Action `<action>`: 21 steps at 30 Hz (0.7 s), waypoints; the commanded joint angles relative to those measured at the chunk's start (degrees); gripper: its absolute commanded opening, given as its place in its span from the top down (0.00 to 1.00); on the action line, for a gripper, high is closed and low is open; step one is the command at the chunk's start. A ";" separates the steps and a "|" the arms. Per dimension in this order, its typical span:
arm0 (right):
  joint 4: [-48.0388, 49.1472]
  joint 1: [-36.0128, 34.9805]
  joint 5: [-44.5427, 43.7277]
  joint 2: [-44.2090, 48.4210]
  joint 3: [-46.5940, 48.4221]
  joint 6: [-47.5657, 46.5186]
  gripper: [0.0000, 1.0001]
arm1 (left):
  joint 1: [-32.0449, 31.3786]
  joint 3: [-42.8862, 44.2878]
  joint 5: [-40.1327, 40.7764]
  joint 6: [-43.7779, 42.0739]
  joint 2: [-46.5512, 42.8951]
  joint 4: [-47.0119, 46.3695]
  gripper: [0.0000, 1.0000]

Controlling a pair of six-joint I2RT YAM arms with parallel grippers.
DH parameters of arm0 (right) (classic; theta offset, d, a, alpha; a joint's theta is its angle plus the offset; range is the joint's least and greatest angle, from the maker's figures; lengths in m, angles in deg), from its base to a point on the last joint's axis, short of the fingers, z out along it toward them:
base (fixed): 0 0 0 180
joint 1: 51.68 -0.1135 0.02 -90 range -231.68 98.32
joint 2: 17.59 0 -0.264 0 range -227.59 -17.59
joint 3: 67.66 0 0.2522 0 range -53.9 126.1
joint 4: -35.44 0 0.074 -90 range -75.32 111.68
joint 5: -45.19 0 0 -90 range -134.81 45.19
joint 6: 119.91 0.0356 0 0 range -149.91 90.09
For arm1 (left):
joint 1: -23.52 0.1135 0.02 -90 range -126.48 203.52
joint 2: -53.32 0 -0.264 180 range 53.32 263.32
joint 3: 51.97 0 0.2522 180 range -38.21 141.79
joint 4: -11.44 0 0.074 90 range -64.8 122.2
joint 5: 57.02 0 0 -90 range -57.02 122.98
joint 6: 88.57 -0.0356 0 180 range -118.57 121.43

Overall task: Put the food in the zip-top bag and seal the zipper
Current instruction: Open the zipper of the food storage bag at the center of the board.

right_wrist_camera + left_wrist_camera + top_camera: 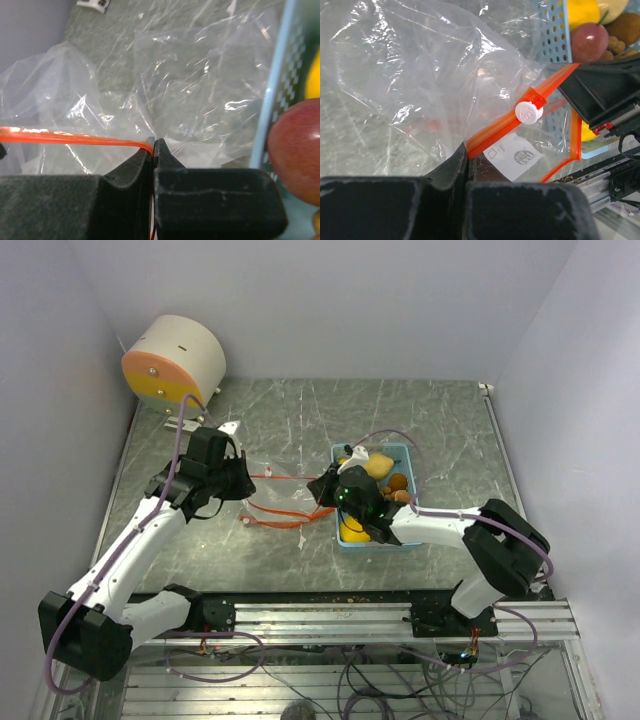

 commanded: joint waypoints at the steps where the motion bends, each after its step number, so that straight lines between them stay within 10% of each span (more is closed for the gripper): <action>1: -5.76 1.81 -10.77 2.12 0.38 -2.79 1.00 | -3.02 -1.33 3.22 1.77 0.52 -6.17 0.93; 11: -10.19 -1.85 4.34 9.51 4.78 -19.08 0.48 | -6.12 -2.24 7.73 2.64 2.45 -8.67 0.93; 21: -26.22 -1.77 -8.42 18.35 7.50 -19.83 0.41 | -6.12 -3.05 6.64 2.35 3.40 -10.90 0.93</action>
